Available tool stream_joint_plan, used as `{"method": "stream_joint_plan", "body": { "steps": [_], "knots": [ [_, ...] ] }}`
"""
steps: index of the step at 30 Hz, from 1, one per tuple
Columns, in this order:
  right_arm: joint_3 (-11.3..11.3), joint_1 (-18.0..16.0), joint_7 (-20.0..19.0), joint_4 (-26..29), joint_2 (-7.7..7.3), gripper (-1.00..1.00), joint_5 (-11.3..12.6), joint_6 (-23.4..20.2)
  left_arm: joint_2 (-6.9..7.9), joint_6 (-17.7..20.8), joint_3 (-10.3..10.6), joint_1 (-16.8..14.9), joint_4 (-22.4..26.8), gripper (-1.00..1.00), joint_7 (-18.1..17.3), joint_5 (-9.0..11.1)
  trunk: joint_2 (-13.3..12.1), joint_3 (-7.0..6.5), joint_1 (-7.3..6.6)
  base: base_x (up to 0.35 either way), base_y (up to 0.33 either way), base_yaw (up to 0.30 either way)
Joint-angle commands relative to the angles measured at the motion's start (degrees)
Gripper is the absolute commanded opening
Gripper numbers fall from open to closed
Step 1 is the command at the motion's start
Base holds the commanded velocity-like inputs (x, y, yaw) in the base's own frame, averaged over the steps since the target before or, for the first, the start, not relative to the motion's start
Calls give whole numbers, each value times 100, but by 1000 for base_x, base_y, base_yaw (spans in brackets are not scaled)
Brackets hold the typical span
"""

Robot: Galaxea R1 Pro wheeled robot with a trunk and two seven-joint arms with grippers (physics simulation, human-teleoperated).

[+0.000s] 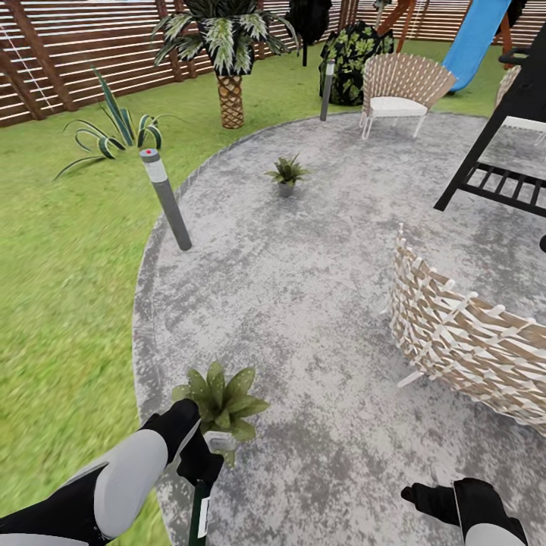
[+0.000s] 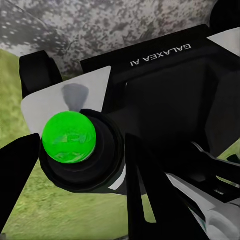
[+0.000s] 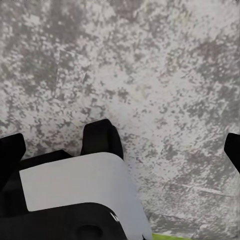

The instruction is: Pick up the pesticide atomizer in the garden and spray insectifuge to fully cover both potted plants in the garden.

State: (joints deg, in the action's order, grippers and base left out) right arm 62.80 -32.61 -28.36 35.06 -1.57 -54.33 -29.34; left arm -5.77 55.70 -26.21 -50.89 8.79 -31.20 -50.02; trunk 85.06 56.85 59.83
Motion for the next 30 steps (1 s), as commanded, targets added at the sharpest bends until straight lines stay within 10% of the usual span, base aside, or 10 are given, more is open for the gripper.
{"method": "stream_joint_plan", "body": {
  "steps": [1, 30],
  "knots": [
    [31, -8, -55, 12, 2, 100, -60, -2, -2, 24, -30, 0, 15, -100, -44, -61, 2, 3, 0, 46, 0, 8],
    [31, -8, -55, 15, -1, 100, -60, -2, -4, 34, -25, 0, 26, -100, -44, -61, 2, -235, 0, 84, -56, 0]
  ]
}}
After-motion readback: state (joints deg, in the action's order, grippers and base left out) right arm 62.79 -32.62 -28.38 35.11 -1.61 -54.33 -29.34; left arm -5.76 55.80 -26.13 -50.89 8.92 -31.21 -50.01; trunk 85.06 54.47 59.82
